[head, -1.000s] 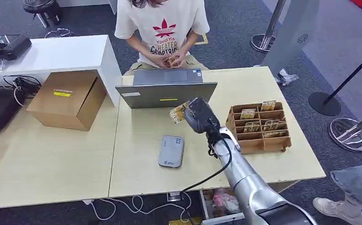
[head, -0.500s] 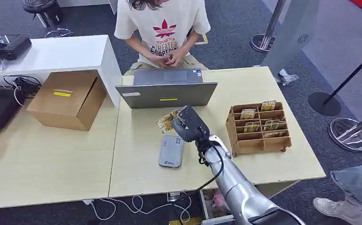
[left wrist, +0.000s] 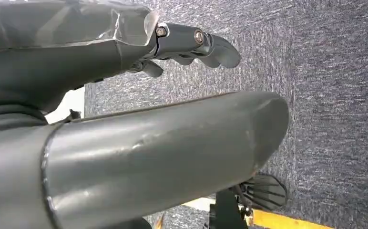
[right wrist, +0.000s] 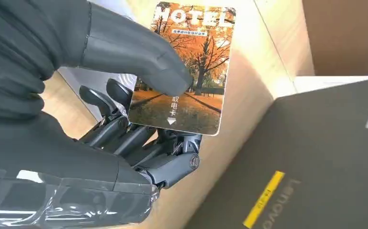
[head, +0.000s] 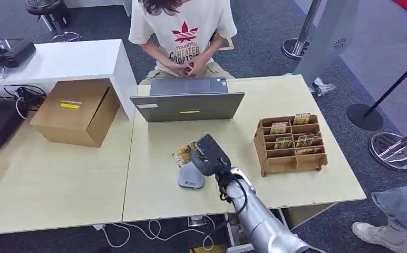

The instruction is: Pass the card to the sensor for recognition and then transmit it.

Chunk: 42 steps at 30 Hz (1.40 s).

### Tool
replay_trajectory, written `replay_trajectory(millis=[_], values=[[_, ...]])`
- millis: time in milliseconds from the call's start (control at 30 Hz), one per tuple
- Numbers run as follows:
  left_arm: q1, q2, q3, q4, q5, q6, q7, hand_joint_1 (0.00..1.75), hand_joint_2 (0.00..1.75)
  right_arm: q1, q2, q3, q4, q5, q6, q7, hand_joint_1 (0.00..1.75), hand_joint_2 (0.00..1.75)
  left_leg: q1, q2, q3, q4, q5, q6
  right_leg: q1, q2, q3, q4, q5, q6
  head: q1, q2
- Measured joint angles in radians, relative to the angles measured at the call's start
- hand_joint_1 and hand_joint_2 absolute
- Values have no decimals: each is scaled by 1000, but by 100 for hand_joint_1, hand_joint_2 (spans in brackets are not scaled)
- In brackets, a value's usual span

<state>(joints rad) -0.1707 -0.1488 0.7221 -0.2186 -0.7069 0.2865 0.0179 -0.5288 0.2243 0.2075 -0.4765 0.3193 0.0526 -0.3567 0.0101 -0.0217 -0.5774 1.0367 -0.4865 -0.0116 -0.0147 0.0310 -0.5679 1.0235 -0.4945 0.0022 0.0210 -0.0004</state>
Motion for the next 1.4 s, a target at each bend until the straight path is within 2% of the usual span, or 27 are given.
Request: replay_trajectory(millis=[533, 967, 1233, 1400], values=[[7, 2, 2, 0, 21, 6, -8, 0, 0, 0, -4, 0, 40, -50, -18, 46, 175, 175, 0, 0, 0, 0, 0, 0, 0, 0, 0, 0, 0, 0, 0, 0], [6, 2, 2, 0, 7, 9, -8, 0, 0, 1, -31, -67, 75, -119, -53, 67, 175, 175, 0, 0, 0, 0, 0, 0, 0, 0, 0, 0, 0, 0, 0, 0], [6, 3, 2, 0, 1, 8, -8, 0, 0, 4, -43, -95, 82, -139, -54, 74, 175, 175, 0, 0, 0, 0, 0, 0, 0, 0, -1, 0, 0, 0, 0, 0], [4, 3, 2, 0, -8, 3, -6, 0, 0, 6, -56, -105, 84, -150, -30, 88, 175, 175, 0, 0, 0, 0, 0, 0, 0, 0, -1, 0, 0, 0, 0, 0]])
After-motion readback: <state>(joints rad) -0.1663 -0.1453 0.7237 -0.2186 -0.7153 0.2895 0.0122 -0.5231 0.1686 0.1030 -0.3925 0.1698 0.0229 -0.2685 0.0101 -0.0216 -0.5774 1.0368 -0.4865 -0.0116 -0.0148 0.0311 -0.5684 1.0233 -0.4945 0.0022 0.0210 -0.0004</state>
